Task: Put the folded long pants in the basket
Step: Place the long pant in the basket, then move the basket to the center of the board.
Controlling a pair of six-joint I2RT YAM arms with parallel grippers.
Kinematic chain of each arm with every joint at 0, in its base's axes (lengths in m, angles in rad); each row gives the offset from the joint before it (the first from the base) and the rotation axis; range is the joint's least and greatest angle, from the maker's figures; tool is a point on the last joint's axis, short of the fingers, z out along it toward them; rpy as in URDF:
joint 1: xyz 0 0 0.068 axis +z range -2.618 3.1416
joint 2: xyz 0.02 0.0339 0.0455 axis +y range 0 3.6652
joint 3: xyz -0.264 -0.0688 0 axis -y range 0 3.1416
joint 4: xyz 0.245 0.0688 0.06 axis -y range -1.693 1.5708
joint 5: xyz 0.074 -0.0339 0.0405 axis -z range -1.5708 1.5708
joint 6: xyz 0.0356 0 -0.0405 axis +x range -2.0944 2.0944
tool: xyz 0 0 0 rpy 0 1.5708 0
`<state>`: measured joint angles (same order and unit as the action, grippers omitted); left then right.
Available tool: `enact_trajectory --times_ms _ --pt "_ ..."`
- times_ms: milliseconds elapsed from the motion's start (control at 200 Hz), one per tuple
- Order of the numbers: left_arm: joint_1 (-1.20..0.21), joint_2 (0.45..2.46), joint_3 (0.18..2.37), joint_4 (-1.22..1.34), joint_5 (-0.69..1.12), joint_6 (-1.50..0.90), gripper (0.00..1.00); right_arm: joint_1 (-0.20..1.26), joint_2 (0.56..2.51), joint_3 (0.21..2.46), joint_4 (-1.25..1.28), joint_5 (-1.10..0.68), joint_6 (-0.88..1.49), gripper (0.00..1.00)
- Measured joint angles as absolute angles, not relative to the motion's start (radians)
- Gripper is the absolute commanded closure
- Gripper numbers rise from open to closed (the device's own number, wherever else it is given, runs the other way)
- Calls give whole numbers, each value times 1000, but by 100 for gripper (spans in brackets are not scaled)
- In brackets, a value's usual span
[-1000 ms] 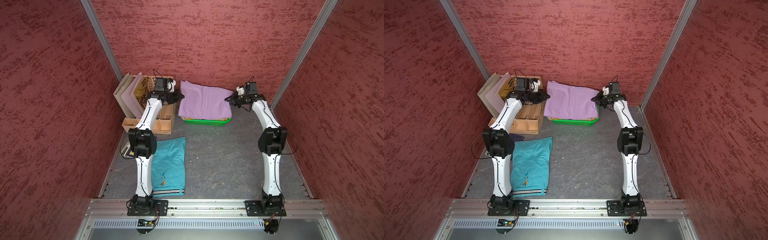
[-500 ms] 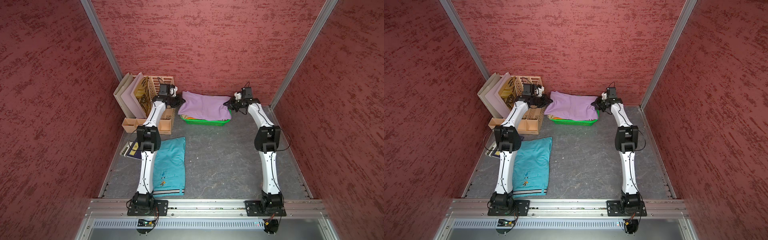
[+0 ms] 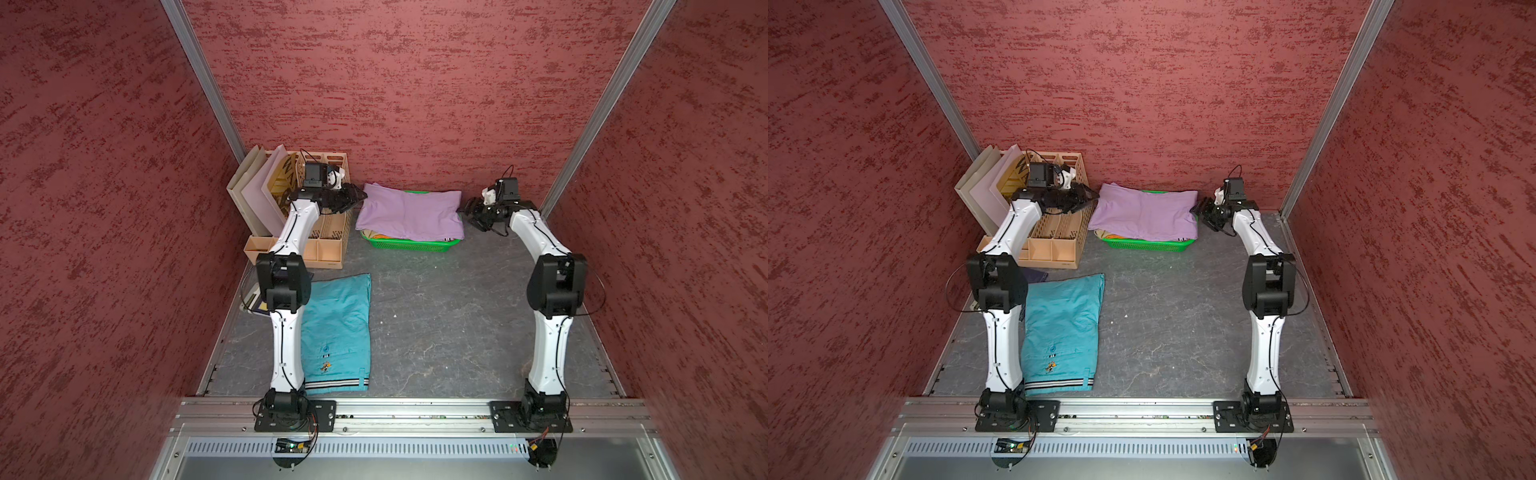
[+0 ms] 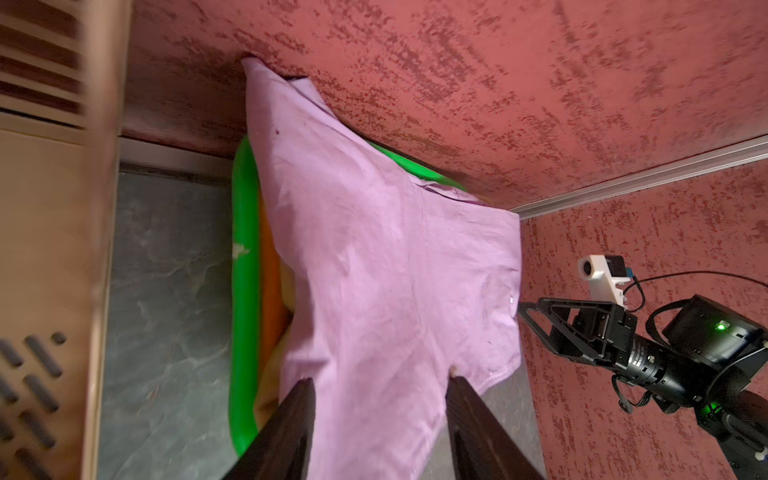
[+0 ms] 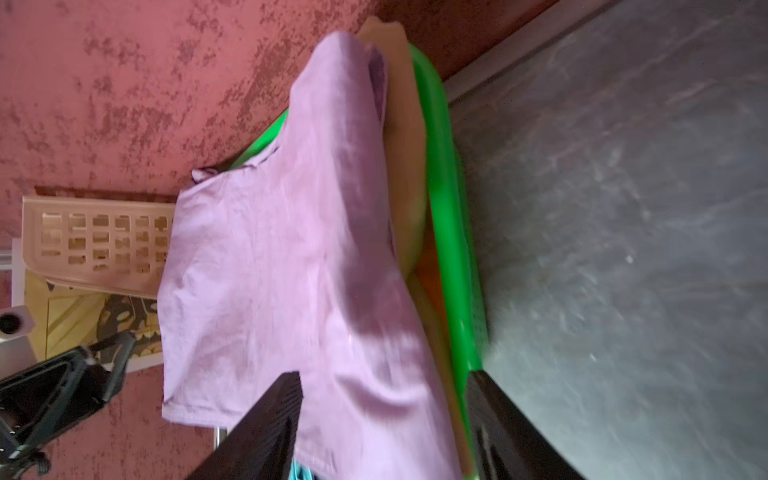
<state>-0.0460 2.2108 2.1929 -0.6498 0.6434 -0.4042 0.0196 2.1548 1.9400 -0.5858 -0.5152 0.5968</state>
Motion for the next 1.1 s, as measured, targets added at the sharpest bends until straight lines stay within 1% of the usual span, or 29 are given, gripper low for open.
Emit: enact_trajectory --times_ms 160,306,351,431,536,661,706,821,912,1007,1097 --pt "-33 1896 1886 -532 632 -432 42 10 1988 1694 -448 -534 622 34" --pt "-44 1656 1598 -430 652 -458 42 14 1920 1432 -272 -584 724 45" --pt "-49 1610 1523 -411 658 -466 42 22 1914 1365 -220 -596 764 48" --pt "-64 1549 1391 -389 662 -476 42 50 1908 1256 -130 -607 839 48" --pt "-87 1505 1248 -382 665 -487 42 121 1900 1194 -64 -601 913 48" --pt "-104 1460 1137 -385 664 -493 42 231 1894 1230 -58 -571 905 49" --pt "-104 1442 1111 -385 662 -493 42 274 1895 1276 -85 -548 874 50" --pt "-104 1388 1070 -389 659 -493 42 347 1908 1431 -163 -503 764 55" --pt "-104 1363 1059 -389 660 -493 42 369 1957 1576 -215 -477 682 57" --pt "-106 1356 1054 -390 657 -494 41 367 2012 1674 -250 -447 615 58" --pt "-108 1354 1048 -394 649 -500 41 363 2094 1785 -341 -415 558 59"
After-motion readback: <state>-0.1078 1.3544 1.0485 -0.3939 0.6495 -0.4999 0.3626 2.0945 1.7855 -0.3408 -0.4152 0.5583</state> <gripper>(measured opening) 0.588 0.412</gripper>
